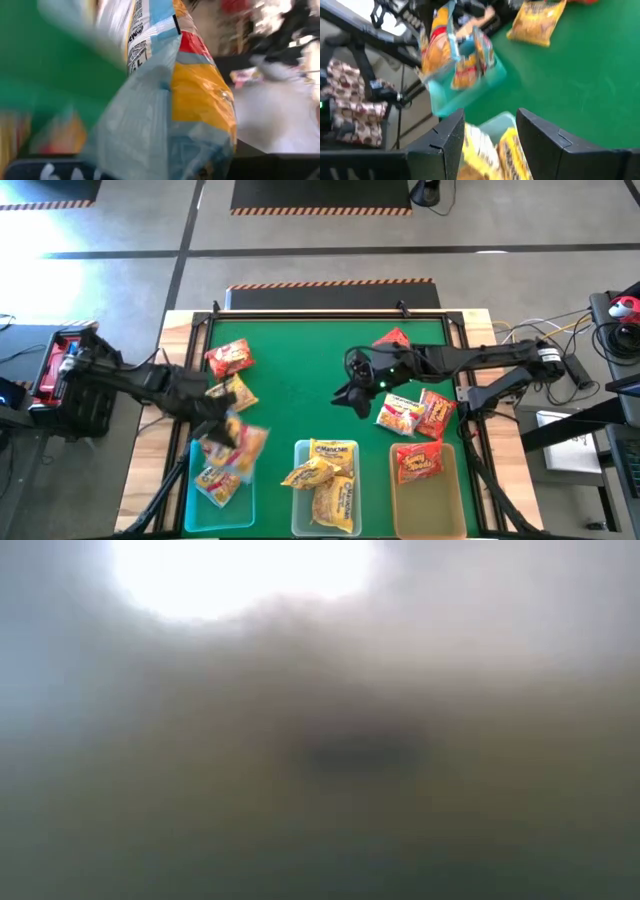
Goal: Sort Maruchan noodles
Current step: Put the blue noodle pack into the blue bin, then put the yellow noodle pack into the transparent bin
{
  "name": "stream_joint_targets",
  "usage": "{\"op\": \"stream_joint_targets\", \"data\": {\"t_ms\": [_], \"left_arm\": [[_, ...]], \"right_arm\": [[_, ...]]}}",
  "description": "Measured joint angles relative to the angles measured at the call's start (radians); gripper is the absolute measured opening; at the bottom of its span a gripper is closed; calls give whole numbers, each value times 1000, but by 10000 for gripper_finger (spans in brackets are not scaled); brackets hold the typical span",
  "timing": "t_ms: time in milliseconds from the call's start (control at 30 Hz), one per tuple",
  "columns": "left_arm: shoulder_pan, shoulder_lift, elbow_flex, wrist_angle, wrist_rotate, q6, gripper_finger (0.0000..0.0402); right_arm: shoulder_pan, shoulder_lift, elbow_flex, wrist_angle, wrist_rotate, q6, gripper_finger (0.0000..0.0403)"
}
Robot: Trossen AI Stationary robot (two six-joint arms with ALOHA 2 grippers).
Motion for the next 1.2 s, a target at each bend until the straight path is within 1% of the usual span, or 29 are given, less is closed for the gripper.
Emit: {"op": "stream_joint_targets", "data": {"t_ms": [133, 233, 333, 433, 533, 667, 733, 767, 833, 900, 1000, 1067, 1133, 1200], "left_arm": [[-169, -11, 0, -151, -5, -172, 78], [-288, 11, 0, -204, -28, -272, 84], [-365, 55, 0, -212, -80, -338, 97], [-392, 118, 0, -221, -88, -374, 114], [-397, 178, 1, -207, -64, -380, 136], [-396, 245, 43, -199, -26, -316, 167], [-395, 267, 81, -220, -34, -275, 178], [-394, 277, 104, -262, -55, -259, 183], [-390, 293, 159, -380, -129, -225, 187], [-388, 304, 226, -524, -251, -194, 189], [-374, 324, 328, -760, -519, -182, 189], [-355, 333, 384, -882, -699, -194, 189], [-319, 340, 413, -944, -822, -208, 190], [-279, 341, 409, -954, -872, -211, 190]], "right_arm": [[20, 14, 0, -48, 0, -5, 166], [27, 24, 0, -81, 0, -12, 167], [27, 27, 0, -103, -1, -24, 169], [27, 27, 0, -115, -1, -45, 171], [25, 27, 0, -114, -8, -51, 174], [25, 27, 0, -115, -51, -56, 174], [25, 27, 0, -115, -56, -60, 174], [25, 27, 0, -115, -58, -64, 174], [18, 27, 0, -116, -60, -83, 174], [8, 27, 0, -118, -60, -96, 174], [-16, 27, 0, -121, -60, -119, 174], [-38, 27, 0, -121, -60, -131, 174], [-66, 27, 0, -121, -60, -136, 174], [-91, 27, 0, -121, -60, -143, 174]]}}
